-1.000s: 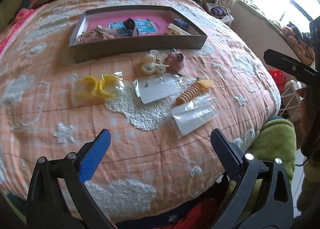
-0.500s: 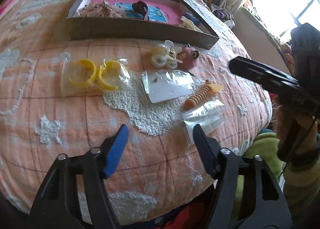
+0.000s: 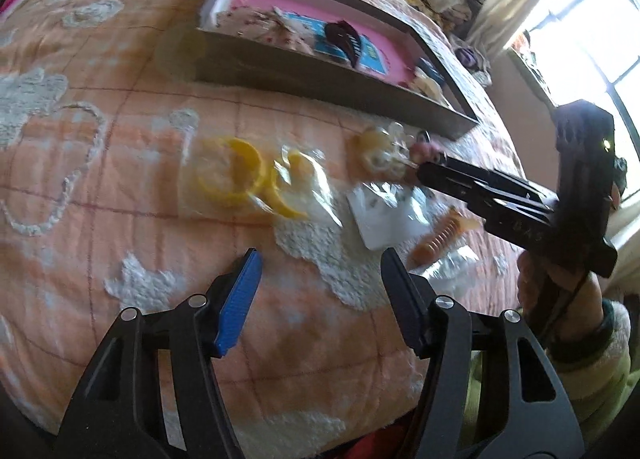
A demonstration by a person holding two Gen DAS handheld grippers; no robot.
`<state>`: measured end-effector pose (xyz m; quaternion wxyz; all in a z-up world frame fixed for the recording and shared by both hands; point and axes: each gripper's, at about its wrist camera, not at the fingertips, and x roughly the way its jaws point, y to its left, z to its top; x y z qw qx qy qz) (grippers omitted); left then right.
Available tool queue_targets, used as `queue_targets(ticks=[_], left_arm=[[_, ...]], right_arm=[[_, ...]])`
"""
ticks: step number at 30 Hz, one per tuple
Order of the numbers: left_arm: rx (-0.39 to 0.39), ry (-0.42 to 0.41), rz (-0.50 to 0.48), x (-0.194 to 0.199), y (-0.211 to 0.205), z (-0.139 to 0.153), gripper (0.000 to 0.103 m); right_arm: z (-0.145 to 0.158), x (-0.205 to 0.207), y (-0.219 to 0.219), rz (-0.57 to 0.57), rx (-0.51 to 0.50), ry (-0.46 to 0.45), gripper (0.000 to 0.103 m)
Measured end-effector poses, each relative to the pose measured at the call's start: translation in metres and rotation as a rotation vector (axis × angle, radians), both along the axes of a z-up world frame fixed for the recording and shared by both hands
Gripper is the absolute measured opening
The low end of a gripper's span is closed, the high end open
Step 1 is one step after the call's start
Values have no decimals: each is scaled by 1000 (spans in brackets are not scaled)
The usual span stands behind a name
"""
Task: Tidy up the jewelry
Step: 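Grasp the bagged yellow hair ties with the left tool while the right tool grasps the pink pom-pom clip, then carry the yellow hair ties over the box with the left tool while the right tool carries the pom-pom clip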
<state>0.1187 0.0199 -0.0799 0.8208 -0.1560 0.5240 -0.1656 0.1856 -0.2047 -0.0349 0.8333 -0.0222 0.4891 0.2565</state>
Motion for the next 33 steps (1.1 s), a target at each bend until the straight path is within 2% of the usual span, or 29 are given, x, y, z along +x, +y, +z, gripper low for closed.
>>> queue_targets(ticks=[2, 12, 16, 19, 21, 22, 30, 33], left_arm=[[-18, 6, 25, 5, 4, -1, 56], [-93, 24, 159, 37, 18, -2, 61], [-83, 28, 193, 51, 19, -1, 61], [-38, 27, 207, 58, 16, -2, 52], [23, 20, 207, 60, 13, -1, 36], [42, 16, 207, 62, 14, -1, 32], [93, -44, 151, 52, 18, 13, 29], [88, -65, 148, 49, 19, 21, 29]], right_arm=[[0, 3, -4, -12, 1, -4, 28], [6, 3, -23, -63, 18, -37, 20], [15, 0, -33, -77, 15, -60, 20], [22, -3, -40, -87, 27, -70, 20], [27, -5, -45, -95, 33, -78, 20], [30, -6, -48, -101, 38, -80, 20], [49, -13, -55, -114, 78, -108, 20], [58, -18, -52, -98, 88, -123, 20]])
